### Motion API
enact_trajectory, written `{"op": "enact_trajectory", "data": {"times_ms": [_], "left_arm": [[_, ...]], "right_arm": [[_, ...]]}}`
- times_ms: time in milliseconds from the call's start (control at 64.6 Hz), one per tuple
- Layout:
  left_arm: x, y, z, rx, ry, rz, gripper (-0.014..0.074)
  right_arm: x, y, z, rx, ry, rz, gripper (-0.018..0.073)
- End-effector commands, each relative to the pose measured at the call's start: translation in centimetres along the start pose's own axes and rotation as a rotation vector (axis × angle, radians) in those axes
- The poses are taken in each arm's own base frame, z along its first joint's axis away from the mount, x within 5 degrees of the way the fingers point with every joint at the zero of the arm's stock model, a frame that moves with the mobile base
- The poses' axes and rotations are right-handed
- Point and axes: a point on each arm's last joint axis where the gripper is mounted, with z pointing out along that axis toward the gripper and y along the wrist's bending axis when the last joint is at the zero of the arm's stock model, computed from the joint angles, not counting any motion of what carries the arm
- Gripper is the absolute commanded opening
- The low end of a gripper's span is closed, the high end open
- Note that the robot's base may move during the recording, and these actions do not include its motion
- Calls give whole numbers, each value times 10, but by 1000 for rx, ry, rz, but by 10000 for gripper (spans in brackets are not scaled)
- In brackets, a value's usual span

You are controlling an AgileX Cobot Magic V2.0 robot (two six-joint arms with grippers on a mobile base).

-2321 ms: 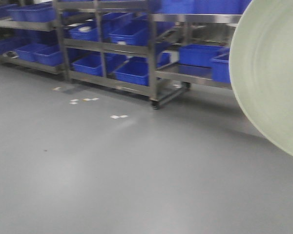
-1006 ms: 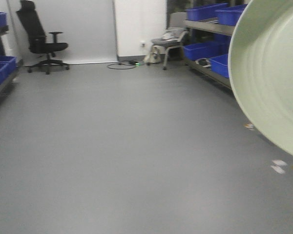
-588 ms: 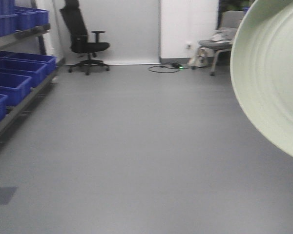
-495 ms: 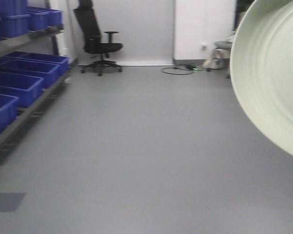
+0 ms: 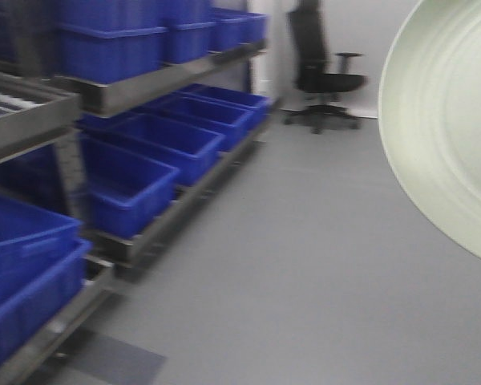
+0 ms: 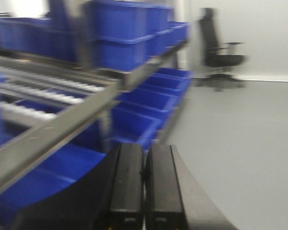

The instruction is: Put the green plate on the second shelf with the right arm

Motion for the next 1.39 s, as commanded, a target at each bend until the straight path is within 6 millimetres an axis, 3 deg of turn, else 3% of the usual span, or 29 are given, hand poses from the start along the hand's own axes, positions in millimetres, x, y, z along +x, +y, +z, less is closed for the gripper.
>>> {"op": "enact_trajectory", "data": {"times_ms": [0, 1377], "left_arm": [[6, -1, 0, -1, -57, -3, 130], [6, -1, 0, -1, -57, -3, 130]], "right_arm": [[-20, -1, -2, 9, -129, 8, 57], [-20, -1, -2, 9, -128, 8, 57]]}}
